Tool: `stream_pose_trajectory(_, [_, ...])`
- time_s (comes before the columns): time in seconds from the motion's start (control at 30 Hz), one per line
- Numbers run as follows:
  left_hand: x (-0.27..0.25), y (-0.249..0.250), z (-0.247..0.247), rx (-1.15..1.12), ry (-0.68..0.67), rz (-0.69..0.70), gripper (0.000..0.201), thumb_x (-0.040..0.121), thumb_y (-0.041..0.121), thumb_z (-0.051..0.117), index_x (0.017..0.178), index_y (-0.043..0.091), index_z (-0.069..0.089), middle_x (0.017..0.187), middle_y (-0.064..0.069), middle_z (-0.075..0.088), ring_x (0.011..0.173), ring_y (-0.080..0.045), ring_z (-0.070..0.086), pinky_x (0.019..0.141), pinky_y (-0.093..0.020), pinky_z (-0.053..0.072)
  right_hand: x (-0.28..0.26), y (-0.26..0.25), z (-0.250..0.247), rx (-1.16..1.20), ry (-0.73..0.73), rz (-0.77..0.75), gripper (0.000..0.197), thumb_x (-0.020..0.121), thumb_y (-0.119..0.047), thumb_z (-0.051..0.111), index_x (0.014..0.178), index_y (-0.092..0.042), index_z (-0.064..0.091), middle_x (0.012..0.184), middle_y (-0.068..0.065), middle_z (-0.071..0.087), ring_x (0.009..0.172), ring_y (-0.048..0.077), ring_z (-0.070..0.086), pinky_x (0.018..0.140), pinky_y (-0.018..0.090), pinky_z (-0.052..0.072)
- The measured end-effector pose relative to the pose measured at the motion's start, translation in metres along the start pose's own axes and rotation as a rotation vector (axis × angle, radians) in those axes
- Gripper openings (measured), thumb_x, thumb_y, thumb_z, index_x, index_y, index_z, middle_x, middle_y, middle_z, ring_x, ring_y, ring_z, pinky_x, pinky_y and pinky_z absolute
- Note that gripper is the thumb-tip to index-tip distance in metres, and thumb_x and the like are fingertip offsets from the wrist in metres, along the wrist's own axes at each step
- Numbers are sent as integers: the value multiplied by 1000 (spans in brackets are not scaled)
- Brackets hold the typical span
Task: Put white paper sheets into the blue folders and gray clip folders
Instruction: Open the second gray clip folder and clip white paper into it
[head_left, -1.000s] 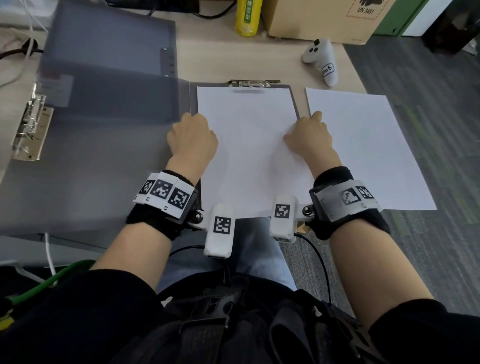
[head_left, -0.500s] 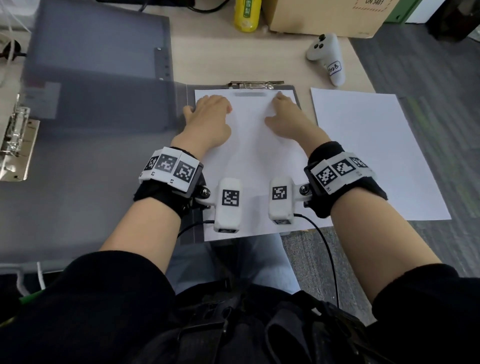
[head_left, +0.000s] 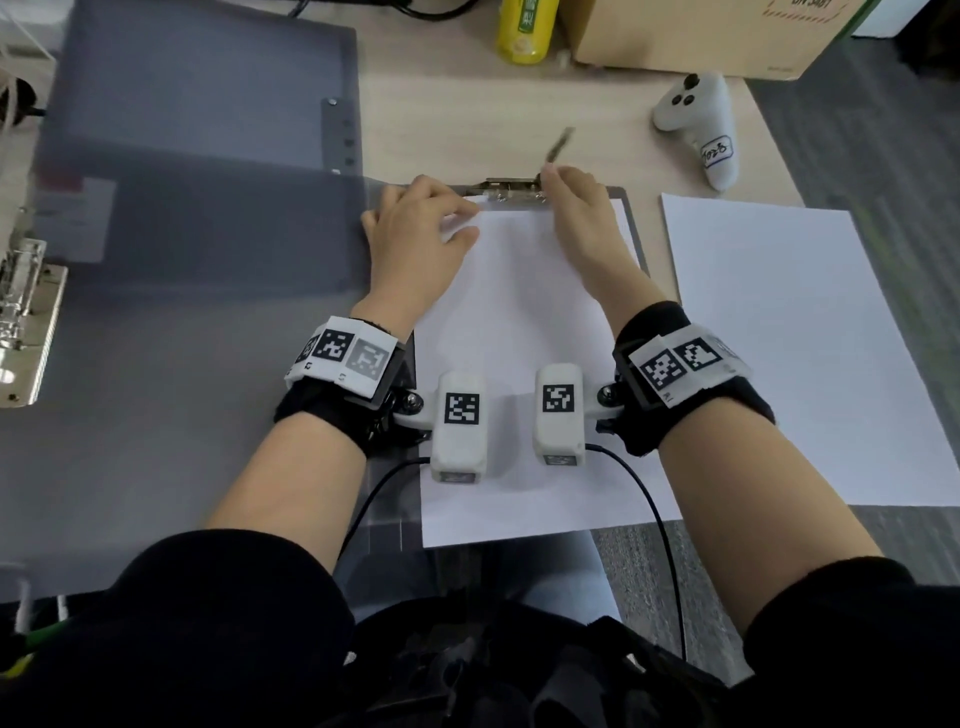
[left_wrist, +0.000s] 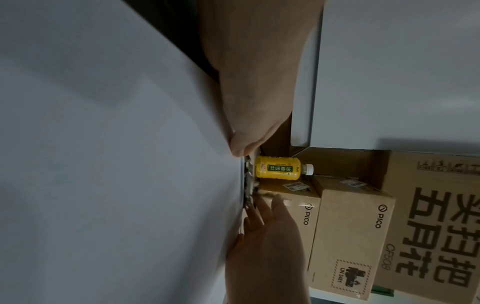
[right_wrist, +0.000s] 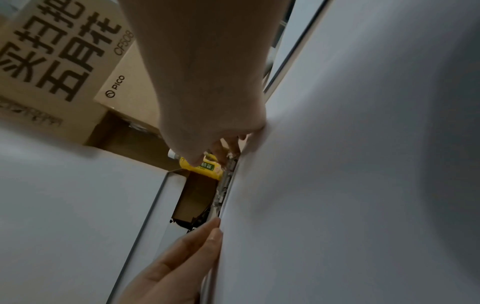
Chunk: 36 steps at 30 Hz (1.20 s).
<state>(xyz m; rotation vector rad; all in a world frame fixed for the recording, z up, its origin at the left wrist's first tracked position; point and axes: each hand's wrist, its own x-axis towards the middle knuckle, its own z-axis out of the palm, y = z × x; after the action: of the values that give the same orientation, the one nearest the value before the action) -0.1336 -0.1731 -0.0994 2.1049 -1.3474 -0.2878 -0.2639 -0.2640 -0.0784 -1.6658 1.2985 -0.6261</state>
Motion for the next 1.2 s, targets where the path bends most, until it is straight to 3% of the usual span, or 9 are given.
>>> stream_pose_trajectory(0.07, [2,-1,1,-20,26,-4,20,87,34,61,105,31,69,120,12,57,119,-20,42,87,-28,21,3,-5,2,-39,-19,-27,49,101,-29,35,76,8,54,80,19,51,95,27,50,95,27,33])
stream_pose_trajectory(0.17, [5,-2,1,-57,48,-12,19,84,34,65,102,30,71,118,11,60,117,-21,44,86,-27,24,12,-10,7,-65,-24,-25,52,99,-37,38,52,-16,38,58,-1,41,66,7,42,74,15,29])
stream_pose_trajectory(0.23, [7,-4,1,-91,52,-10,18,83,34,66,100,30,72,116,11,61,116,-21,45,88,-26,24,19,-14,9,-64,-49,-19,51,97,-45,40,75,-9,69,81,7,66,83,15,58,81,25,42])
stream_pose_trajectory(0.37, [7,-6,1,-115,60,0,18,83,34,67,99,30,73,113,10,62,114,-21,46,87,-26,24,33,-28,11,-92,-138,5,52,95,-53,43,110,-10,69,120,2,65,110,17,55,96,30,41])
stream_pose_trajectory(0.57, [5,-6,3,-136,66,10,18,82,35,68,98,30,74,111,10,62,113,-20,46,87,-26,25,50,-36,13,-156,-203,127,39,81,-51,64,95,-16,57,87,-7,49,89,14,45,63,20,36])
stream_pose_trajectory(0.67, [5,-6,4,-156,73,11,17,81,35,68,96,30,74,110,10,62,111,-20,47,89,-29,28,58,-35,19,-225,-243,137,64,61,-60,71,103,-18,48,111,-4,47,107,16,44,99,32,42])
stream_pose_trajectory(0.73, [5,-6,3,-170,78,13,16,81,34,69,95,29,74,109,9,63,110,-21,47,93,-34,34,61,-35,23,-372,-232,120,77,68,-60,68,123,-10,48,135,0,41,128,21,37,111,42,33])
stream_pose_trajectory(0.97, [5,-5,3,-170,82,0,16,81,33,69,96,29,74,109,9,63,110,-21,47,96,-39,37,70,-40,37,-737,-234,148,96,78,-59,64,149,-14,16,160,6,1,147,33,-1,119,50,11])
stream_pose_trajectory(1.2, [4,-1,1,-169,65,-17,17,81,32,69,96,29,74,110,8,63,110,-22,47,95,-37,36,63,-41,39,-753,-201,149,88,82,-54,62,148,-18,18,161,4,-4,147,35,-5,118,53,6])
